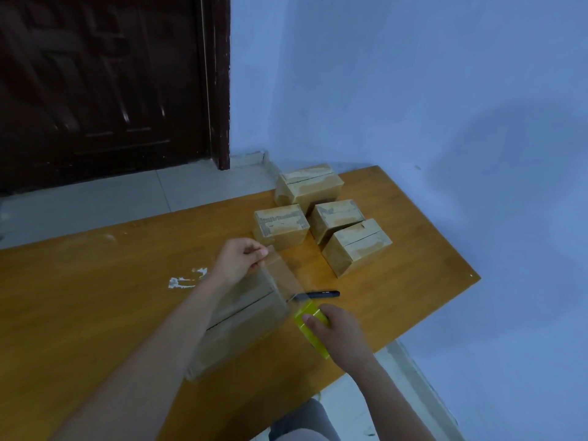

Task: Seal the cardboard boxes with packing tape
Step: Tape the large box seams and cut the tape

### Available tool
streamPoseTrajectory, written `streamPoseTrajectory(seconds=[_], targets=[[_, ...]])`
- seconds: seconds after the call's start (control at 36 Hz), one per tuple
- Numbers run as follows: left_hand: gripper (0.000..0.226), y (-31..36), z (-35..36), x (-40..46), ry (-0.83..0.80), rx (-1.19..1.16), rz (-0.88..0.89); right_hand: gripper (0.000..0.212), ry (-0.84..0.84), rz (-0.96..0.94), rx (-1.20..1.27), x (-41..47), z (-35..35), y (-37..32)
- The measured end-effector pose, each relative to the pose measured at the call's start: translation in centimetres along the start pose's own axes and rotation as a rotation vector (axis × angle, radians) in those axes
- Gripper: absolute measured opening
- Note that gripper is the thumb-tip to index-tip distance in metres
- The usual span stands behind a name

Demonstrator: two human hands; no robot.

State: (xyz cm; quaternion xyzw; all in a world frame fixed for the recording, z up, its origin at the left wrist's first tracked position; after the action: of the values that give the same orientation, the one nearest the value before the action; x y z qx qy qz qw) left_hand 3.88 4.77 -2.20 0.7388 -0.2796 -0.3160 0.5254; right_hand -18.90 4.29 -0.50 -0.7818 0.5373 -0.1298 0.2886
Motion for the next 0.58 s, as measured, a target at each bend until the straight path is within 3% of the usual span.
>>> streamPoseTrajectory(seconds=[0.14,0.22,0.31,0.58], targets=[[0.019,0.1,-0.2,0.8,0.023,0.124,0.087,0.042,0.020,0.012,0.010,0.3,0.1,0.3],[0.019,0.3,-0.4,0.8,0.083,0.346,0.220,0.037,0.016,0.000,0.022,0.4,0.3,0.0],[0.019,-0.1,-0.2,0.7,0.136,0.411,0.240,0.031,-0.004,0.001,0.036,0.3,0.8,-0.3],[0.010,-1.8,0.0,0.9,0.244,0.178,0.155,0.033,-0.007,0.029,0.086,0.5,1.8,-0.4]])
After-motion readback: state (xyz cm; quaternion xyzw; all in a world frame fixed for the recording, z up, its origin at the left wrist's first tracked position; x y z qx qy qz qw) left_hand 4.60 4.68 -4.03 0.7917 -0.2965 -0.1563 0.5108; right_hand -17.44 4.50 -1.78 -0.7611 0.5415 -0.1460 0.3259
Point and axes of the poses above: each hand's wrist, its own x-axis towards the middle knuckle, its own z-axis out of the palm, y = z × x, the point moved 8 cm from there along x, towards the middle knuckle, and after that the axes turned 15 degrees about y, right-handed, at the moved point
